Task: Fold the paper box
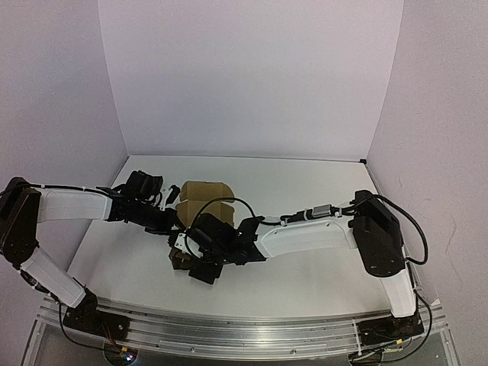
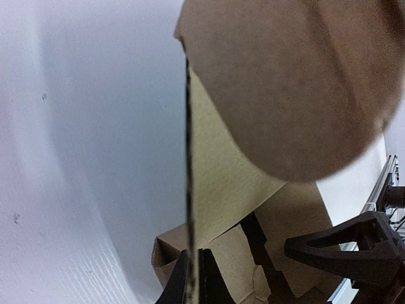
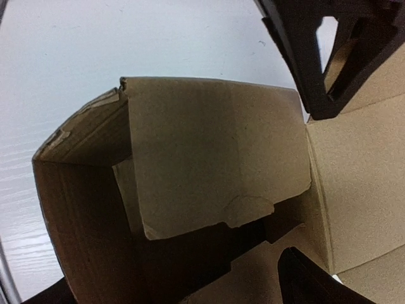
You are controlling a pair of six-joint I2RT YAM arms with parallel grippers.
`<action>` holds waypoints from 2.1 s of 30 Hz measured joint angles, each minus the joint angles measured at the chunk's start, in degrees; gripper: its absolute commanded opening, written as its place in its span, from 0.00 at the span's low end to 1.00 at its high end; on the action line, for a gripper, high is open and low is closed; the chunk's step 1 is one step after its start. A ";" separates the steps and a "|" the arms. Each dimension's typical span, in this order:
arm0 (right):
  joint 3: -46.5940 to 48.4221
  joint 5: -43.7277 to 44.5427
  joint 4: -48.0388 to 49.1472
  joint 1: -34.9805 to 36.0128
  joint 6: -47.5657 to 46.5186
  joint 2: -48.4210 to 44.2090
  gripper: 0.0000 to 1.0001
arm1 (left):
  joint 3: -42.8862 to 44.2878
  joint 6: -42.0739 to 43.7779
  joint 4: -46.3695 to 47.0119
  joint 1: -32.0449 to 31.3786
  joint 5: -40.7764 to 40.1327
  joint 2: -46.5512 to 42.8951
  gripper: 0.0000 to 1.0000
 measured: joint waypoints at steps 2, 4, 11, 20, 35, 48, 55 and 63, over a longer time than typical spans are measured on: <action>-1.05 -2.59 -0.08 -0.05 1.81 -1.36 0.92 | -0.04 -0.22 -0.98 -0.03 0.16 0.48 0.00; -1.41 -5.21 0.00 -0.29 3.81 -3.16 0.92 | -0.05 -0.67 -1.84 -0.09 0.19 0.49 0.00; -2.36 -18.32 2.61 -1.61 12.96 -12.42 0.92 | -1.16 -4.80 -2.86 -0.33 -1.32 0.50 0.00; -9.36 -25.53 15.06 -4.52 39.24 -18.00 0.68 | -1.31 -7.41 -1.33 -0.33 -3.06 0.49 0.00; -7.99 -17.25 13.42 -10.45 79.87 -6.43 0.69 | -9.55 -11.88 13.75 -0.55 -2.10 -6.71 0.00; -2.32 -24.76 13.83 -10.09 77.39 1.87 0.69 | -10.97 -13.10 19.29 -0.57 0.28 -6.15 0.00; -2.54 -32.57 22.66 -10.09 72.33 1.85 0.66 | -11.76 -13.33 20.24 -0.55 1.31 -5.10 0.00; -0.21 -40.06 25.40 -9.20 69.55 2.65 0.65 | -11.89 -14.25 20.61 -0.33 3.42 -4.72 0.00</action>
